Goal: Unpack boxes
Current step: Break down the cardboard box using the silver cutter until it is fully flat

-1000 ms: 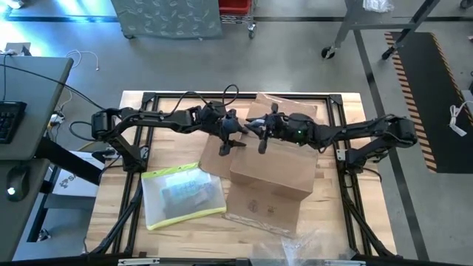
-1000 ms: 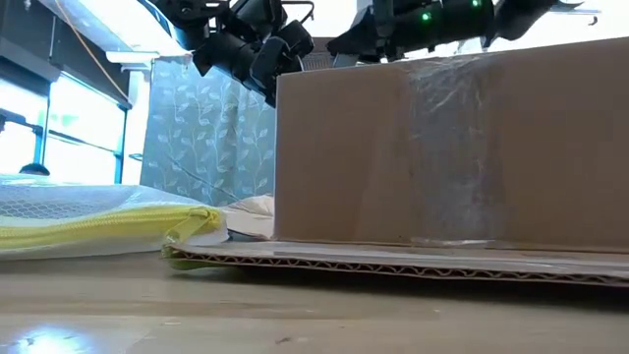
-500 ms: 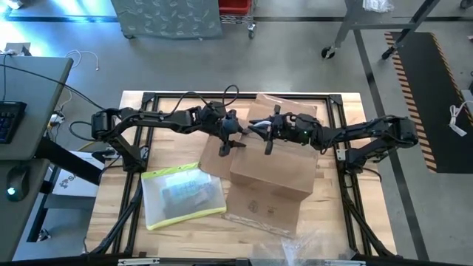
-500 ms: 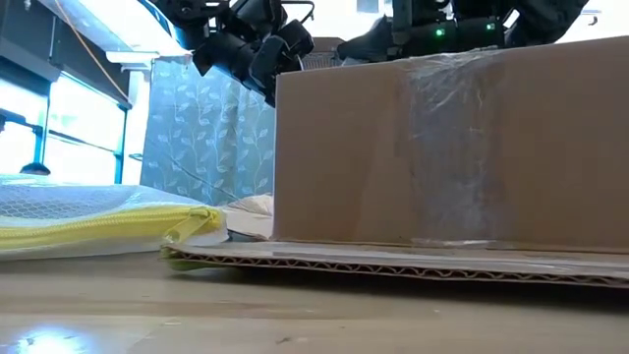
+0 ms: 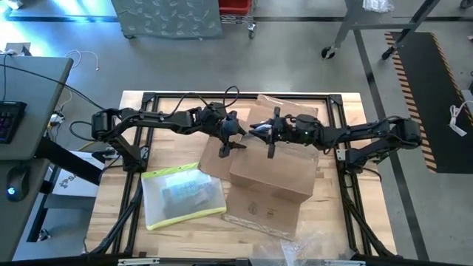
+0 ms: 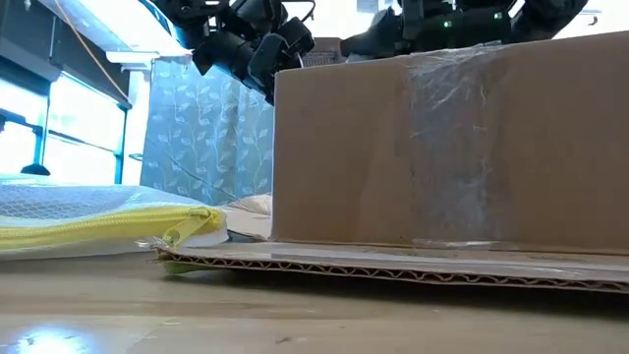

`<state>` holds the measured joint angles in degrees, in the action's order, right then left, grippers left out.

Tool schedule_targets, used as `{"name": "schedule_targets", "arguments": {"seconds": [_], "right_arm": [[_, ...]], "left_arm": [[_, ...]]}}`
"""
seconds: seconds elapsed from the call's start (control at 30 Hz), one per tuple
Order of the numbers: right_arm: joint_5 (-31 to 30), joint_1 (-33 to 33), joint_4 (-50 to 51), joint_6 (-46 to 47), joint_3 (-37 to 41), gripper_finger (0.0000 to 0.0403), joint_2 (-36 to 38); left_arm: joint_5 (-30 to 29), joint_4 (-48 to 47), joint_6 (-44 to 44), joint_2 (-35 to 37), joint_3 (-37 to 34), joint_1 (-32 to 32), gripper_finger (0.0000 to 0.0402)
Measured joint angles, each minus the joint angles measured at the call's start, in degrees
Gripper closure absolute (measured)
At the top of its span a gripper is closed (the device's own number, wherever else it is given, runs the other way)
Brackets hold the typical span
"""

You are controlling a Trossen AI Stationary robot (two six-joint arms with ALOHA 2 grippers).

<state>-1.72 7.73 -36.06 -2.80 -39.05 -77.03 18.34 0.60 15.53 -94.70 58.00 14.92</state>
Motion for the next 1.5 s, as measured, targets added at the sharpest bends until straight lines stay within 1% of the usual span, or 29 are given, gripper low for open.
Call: {"name": "schedule_targets", "arguments": {"seconds": [0.17, 0.4, 0.57, 0.67, 0.83, 1.13, 1.33, 1.5], "right_arm": [[-0.45, 0.49, 1.47, 0.13, 0.0, 0.0347, 0.07], [-0.65, 0.5, 0.35, -0.07, -0.02, 0.0347, 0.08], [-0.55, 0.5, -0.49, 0.81, -0.11, 0.0347, -2.15], [0.35, 0.55, -2.64, 1.28, -0.2, 0.0347, -3.65], [0.36, 0.61, -2.86, 1.3, -0.21, 0.0347, -3.71], [0.36, 0.2, 1.68, 0.12, -3.04, 0.0347, -3.58], [0.42, 0.13, 1.91, -0.2, -3.19, 0.0347, -3.58], [0.51, 0.11, 4.11, -0.15, -3.38, 0.0347, -3.5]], "left_arm": [[-0.04, 0.01, -0.2, 0.0, 0.0, 0.0, 0.017], [-0.04, 0.02, -0.24, 0.0, 0.02, 0.02, 0.017], [-0.04, 0.07, -0.26, 0.0, 0.0, 0.02, 0.017], [-0.02, 0.04, -0.31, 0.0, 0.0, 0.02, 0.017], [-0.04, 0.04, -0.33, 0.0, 0.0, 0.02, 0.017], [-0.07, 0.04, -0.41, 0.0, 0.0, 0.02, 0.017], [-0.09, 0.04, -0.42, 0.0, 0.0, 0.02, 0.017], [-0.08, 0.04, -0.39, 0.0, 0.0, 0.02, 0.017]]}}
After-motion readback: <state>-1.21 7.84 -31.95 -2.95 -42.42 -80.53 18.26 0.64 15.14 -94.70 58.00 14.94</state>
